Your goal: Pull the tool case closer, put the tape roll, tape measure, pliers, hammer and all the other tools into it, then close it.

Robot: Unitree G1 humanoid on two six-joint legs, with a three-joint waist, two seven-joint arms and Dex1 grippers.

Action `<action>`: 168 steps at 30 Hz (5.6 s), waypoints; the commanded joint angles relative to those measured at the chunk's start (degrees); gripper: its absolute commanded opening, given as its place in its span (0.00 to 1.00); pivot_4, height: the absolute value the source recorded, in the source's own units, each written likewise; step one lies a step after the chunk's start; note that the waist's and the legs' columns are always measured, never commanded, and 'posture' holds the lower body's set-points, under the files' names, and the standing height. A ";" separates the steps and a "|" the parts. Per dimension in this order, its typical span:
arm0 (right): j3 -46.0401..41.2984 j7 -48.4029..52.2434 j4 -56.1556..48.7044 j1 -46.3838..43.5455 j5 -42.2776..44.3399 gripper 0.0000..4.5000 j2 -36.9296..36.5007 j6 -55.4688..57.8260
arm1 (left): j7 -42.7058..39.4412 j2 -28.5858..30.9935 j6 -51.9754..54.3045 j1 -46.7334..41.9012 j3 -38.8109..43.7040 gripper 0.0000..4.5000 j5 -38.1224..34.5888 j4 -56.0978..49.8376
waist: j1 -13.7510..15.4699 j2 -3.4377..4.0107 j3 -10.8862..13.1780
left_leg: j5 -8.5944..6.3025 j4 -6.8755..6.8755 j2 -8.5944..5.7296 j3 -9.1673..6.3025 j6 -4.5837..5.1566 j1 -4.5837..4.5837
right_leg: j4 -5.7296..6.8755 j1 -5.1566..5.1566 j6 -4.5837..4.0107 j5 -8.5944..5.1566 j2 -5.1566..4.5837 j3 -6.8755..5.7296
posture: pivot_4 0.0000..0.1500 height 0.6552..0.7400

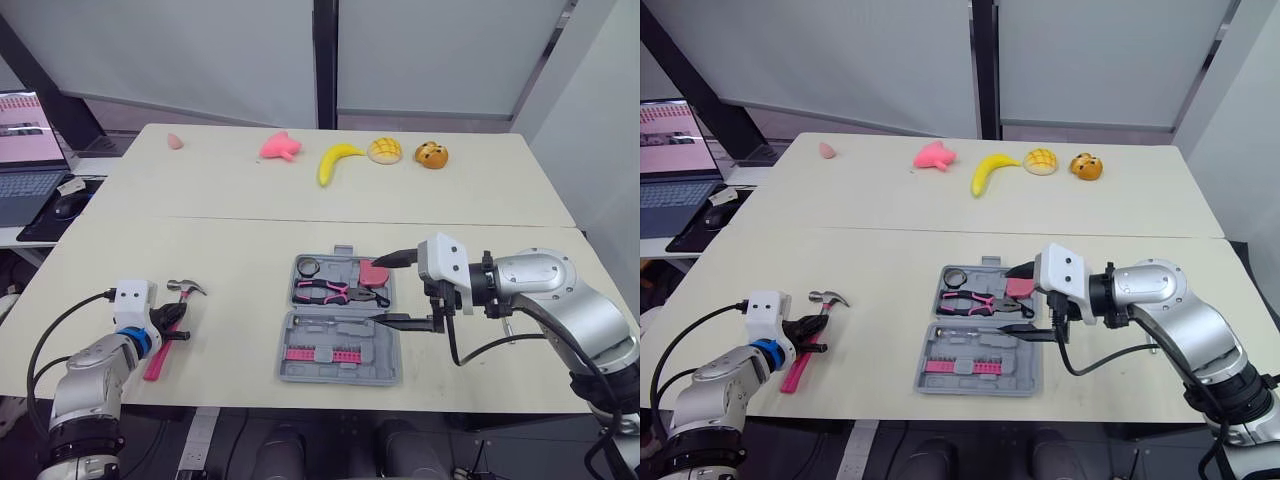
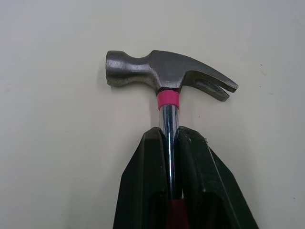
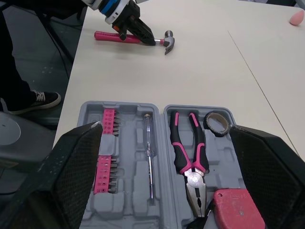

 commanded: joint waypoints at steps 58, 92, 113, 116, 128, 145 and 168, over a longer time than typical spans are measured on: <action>-14.55 -5.90 -12.56 22.87 2.16 1.00 -13.46 5.23 | -37.78 -4.52 13.19 -28.23 -53.91 0.02 18.89 -27.61 | 0.00 -0.09 0.25 | 0.01 0.09 -0.03 -0.11 0.01 -0.28 | -0.07 -0.09 0.34 -0.20 0.09 -0.03 | 1.00 0.83; -14.36 -5.77 -13.57 22.03 3.06 1.00 -14.09 6.54 | -32.29 -8.65 18.63 -30.15 -57.76 0.02 22.16 -23.55 | 0.04 -0.09 0.26 | 0.01 0.12 -0.06 -0.10 0.01 -0.27 | -0.06 -0.06 0.36 -0.19 0.08 0.00 | 1.00 0.83; -13.80 -6.59 -14.05 21.53 3.21 1.00 -13.07 6.55 | -40.80 -3.54 1.85 -31.56 -47.27 0.49 12.91 -18.65 | -0.03 -0.08 0.26 | 0.01 0.13 -0.06 -0.10 0.01 -0.24 | -0.06 -0.04 0.36 -0.18 0.07 -0.01 | 1.00 0.83; -13.59 -6.87 -14.22 21.66 3.20 1.00 -12.91 6.55 | -43.25 -1.21 -1.84 -31.17 -48.93 0.30 14.45 -16.40 | -0.05 -0.07 0.26 | 0.01 0.12 -0.06 -0.09 0.02 -0.21 | -0.05 -0.04 0.36 -0.18 0.08 0.00 | 1.00 0.83; -13.27 -6.49 -14.28 21.56 3.34 1.00 -12.81 6.35 | -43.25 -1.49 -5.60 -27.60 -51.32 0.00 18.76 -13.29 | 0.16 -0.07 0.26 | 0.01 0.14 -0.08 -0.11 0.02 -0.25 | -0.05 -0.04 0.37 -0.19 0.06 0.00 | 1.00 0.83; -13.67 -6.19 -14.52 21.60 3.52 1.00 -13.18 6.11 | -40.15 -2.07 -9.33 -24.79 -51.55 0.00 23.52 -9.74 | 0.16 0.01 0.21 | 0.01 0.14 -0.08 -0.10 0.02 -0.15 | -0.05 0.05 0.38 -0.19 0.06 0.01 | 1.00 0.83; -34.59 -15.88 0.00 34.98 -3.73 1.00 -3.71 -9.46 | -27.37 6.51 -13.19 5.18 -0.09 0.00 -2.55 -17.03 | 0.37 0.00 0.27 | 0.01 0.12 -0.04 -0.09 0.02 -0.17 | -0.04 0.02 0.22 -0.10 -0.01 -0.01 | 1.00 0.83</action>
